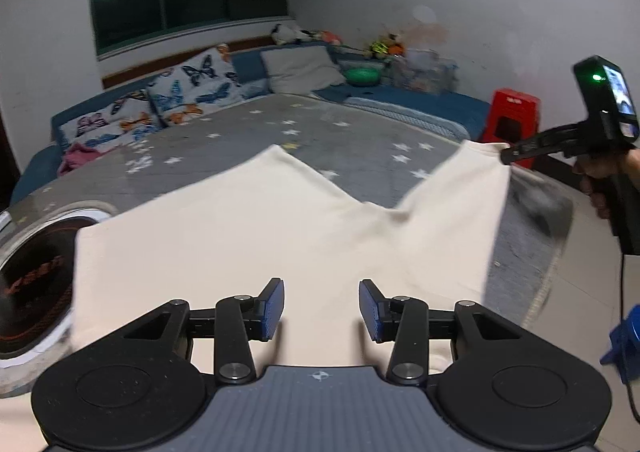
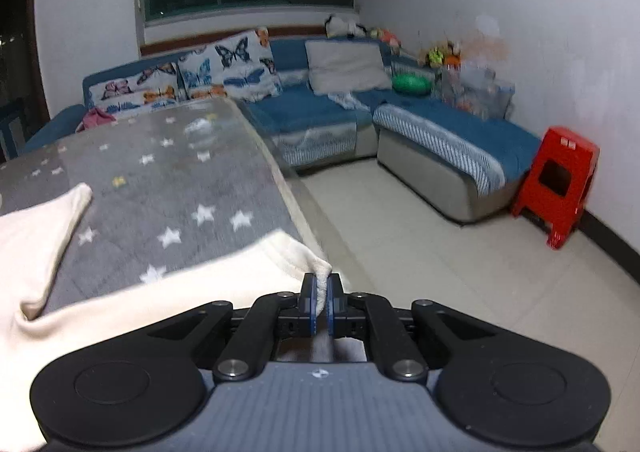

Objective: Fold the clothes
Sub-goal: 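Grasp a sleeve with the right gripper and lift it up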

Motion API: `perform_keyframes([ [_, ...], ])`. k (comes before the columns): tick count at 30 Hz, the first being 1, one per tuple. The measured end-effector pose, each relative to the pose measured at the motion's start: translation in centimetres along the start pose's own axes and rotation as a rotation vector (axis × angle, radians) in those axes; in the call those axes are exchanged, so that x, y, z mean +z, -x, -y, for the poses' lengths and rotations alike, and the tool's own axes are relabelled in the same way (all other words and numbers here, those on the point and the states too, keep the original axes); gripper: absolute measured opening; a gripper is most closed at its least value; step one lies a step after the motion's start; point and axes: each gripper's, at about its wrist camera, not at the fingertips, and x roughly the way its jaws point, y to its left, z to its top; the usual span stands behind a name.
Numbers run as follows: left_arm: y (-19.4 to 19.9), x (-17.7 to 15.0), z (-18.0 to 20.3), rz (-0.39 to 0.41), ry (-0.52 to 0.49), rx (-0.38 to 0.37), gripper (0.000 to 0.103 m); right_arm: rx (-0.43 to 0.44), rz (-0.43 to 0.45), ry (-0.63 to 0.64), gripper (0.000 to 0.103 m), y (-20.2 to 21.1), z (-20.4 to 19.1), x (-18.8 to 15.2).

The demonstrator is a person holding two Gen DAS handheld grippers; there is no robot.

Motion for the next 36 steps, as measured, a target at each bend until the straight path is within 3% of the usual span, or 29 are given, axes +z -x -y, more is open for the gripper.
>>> perform_keyframes([
  [7,-0.3,0.6,1.1,0.003,-0.024,-0.016,0.047,0.026,-0.003,-0.039,0.014,-0.5,0.8,-0.6],
  [10,-0.6,1.1,1.5,0.014,-0.023,-0.021,0.048,0.039,-0.002,-0.027,0.007,-0.4,0.8,-0.6],
  [15,-1.2,1.7,2.4,0.020,-0.030,-0.034,0.052,0.052,0.039,-0.015,0.005,1.0,0.7,0.2],
  [21,-2.4,2.7,3.2,0.036,-0.014,-0.110,0.052,0.057,0.100,0.003,0.005,3.3,0.7,1.6],
  [29,-5.6,3.8,3.7,0.012,0.028,-0.180,0.052,0.053,0.112,0.004,0.005,4.2,0.7,1.3],
  [36,-6.4,3.5,3.5,-0.006,0.064,-0.241,0.065,0.085,0.170,0.017,0.005,7.0,0.0,2.1],
])
